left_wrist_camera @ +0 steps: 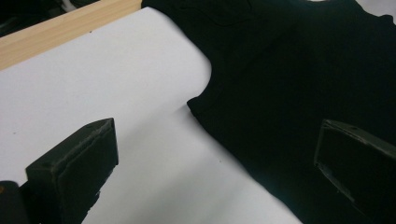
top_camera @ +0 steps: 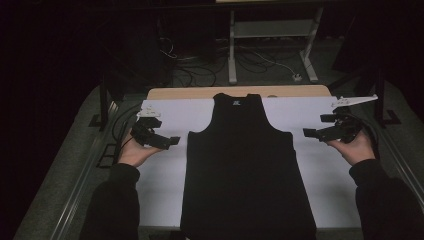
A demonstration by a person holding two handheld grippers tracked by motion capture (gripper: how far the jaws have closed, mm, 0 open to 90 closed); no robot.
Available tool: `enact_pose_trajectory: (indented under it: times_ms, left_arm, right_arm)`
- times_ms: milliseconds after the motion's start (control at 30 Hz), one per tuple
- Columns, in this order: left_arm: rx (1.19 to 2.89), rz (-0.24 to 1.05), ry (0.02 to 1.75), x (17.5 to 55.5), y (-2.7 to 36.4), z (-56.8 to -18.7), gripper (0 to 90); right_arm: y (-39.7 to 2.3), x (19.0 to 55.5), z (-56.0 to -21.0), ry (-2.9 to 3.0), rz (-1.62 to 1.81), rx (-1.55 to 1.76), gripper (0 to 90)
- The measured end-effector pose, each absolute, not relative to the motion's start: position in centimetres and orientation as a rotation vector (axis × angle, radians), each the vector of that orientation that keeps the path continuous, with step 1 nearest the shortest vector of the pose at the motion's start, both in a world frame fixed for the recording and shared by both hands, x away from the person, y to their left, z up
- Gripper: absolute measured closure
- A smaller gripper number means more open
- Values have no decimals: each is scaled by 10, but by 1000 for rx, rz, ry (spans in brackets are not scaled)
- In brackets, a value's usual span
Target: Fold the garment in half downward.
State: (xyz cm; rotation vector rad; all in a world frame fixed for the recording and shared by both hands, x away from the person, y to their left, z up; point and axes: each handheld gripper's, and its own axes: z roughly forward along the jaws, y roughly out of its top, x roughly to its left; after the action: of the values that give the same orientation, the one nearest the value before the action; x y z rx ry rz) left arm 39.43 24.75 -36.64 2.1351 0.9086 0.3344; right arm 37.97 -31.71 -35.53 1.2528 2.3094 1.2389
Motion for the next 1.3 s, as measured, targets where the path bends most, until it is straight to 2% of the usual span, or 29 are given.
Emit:
enact_pose_trajectory:
  times_ms: [600, 1300]
  left_arm:
    - [2110, 300, 905, 420, 243, -364, 0]
    - [2072, 248, 960, 438, 233, -390, 0]
  right_arm:
    - [-310, 401, -354, 2310, 1266, 1237, 0]
    - [-311, 427, -383, 2326, 1235, 1332, 0]
